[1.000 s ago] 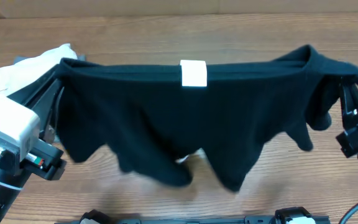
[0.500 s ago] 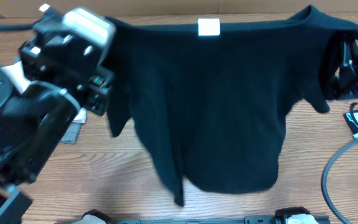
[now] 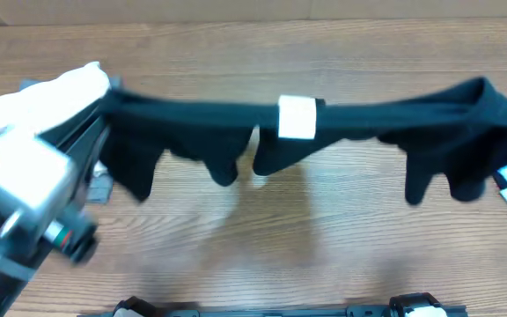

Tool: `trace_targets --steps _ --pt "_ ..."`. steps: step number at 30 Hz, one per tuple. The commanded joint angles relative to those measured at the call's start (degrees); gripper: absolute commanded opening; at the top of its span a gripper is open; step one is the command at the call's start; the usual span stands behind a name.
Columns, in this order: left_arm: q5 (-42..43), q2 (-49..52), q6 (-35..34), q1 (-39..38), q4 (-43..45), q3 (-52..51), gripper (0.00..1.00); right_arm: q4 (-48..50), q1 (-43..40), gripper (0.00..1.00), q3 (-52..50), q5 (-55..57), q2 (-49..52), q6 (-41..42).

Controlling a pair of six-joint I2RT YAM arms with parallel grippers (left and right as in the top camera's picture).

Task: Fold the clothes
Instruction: 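Hold the shirt by both shoulders and stretch it wide in the air, then lay the shirt flat on the table and release both grippers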

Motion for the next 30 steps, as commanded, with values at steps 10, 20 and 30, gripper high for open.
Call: trace_targets --steps 10,20,30 --pt "-16.5 6.1 -0.1 1.5 1.6 1.9 0.04 2.2 -1.5 0.04 3.4 7.3 4.2 2.3" --pt "-19.8 31.6 -2.5 3.3 2.3 1.9 0.04 2.0 -1.5 0.04 3.3 6.9 25.9 2.3" --pt "-21.9 55.7 -4.9 9.4 9.4 1.9 0.47 11.0 -2.3 0.54 3.3 11.5 53.8 0.1"
